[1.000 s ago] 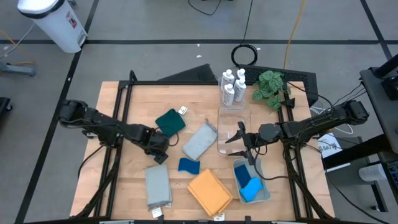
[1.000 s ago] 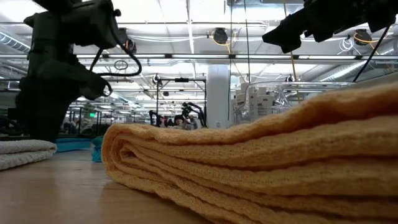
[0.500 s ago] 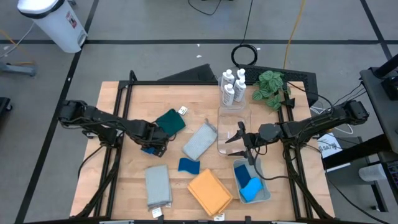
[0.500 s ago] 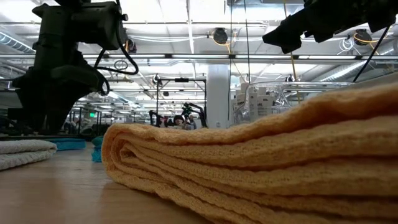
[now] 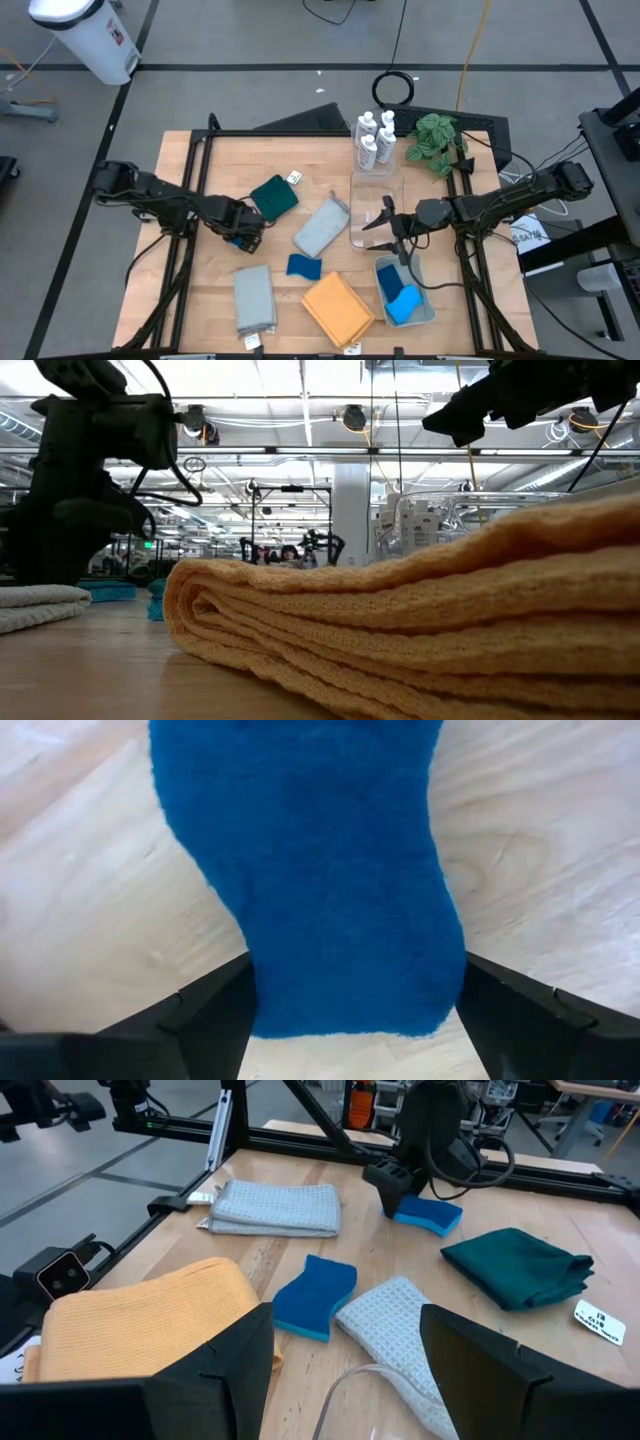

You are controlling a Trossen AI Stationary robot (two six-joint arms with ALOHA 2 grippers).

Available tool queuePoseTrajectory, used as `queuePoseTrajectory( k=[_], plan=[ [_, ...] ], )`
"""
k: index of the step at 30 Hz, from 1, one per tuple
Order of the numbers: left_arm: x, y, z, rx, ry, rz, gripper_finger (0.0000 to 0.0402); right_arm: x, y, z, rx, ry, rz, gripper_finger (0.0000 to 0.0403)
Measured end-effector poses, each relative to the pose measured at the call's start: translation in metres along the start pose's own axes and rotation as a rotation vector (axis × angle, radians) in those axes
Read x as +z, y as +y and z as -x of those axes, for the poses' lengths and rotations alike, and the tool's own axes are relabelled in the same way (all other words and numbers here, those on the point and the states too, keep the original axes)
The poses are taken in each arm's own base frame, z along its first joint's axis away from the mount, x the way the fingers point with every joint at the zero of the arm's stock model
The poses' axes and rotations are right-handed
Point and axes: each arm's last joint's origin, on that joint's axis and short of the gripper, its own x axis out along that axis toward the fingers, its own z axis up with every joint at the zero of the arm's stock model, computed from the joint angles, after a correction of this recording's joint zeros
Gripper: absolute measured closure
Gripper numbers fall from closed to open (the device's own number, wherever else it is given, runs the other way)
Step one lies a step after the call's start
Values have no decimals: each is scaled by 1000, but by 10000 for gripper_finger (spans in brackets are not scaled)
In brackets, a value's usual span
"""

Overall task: Pick & Place Kitchen Items
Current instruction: Put the blue sponge into the gray bin

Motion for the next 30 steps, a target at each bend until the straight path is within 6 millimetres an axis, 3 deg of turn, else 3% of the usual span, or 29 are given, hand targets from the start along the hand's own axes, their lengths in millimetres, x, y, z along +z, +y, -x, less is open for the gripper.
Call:
queuePoseTrajectory(
  k=[16, 30],
  plan=[
    [0, 0, -3, -15, -2, 6, 80, 0, 0, 0, 0, 0, 0, 179],
    [1, 0, -4, -20, -11, -97, 80, 0, 0, 0, 0, 0, 0, 179]
  ],
)
